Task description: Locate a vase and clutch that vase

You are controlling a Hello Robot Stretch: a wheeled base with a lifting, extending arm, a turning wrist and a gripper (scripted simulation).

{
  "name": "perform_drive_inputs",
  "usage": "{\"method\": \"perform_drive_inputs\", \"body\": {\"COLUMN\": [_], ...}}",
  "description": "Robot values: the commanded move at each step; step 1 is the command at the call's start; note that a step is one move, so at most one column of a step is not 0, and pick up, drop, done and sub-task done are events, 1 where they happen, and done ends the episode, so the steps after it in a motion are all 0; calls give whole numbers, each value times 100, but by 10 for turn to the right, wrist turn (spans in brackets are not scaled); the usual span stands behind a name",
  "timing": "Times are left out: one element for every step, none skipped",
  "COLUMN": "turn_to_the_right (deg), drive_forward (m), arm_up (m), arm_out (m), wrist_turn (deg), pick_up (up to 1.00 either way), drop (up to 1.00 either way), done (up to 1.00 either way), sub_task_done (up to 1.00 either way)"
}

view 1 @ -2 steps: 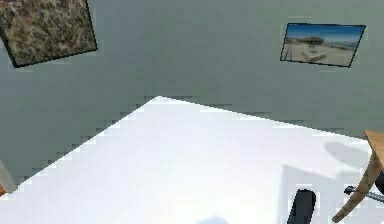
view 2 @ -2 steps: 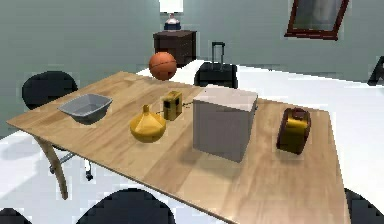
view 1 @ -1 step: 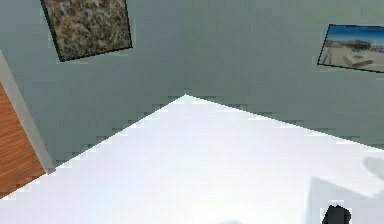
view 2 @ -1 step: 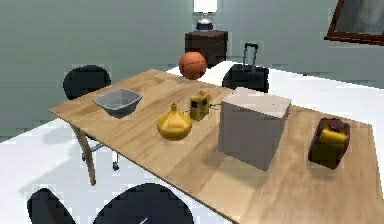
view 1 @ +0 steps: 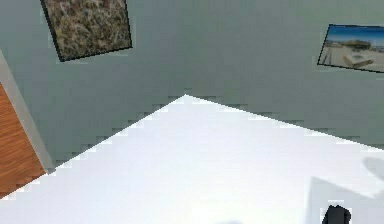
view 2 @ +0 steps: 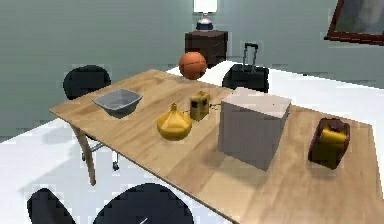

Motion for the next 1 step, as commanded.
{"method": "perform_drive_inputs", "body": {"turn_to_the_right": [0], "drive_forward": [0], "arm_up": [38], "arm_out": [0], "wrist_turn": [0], "pick_up": [0], "drop": [0], "done": [0], "sub_task_done": [0]}}
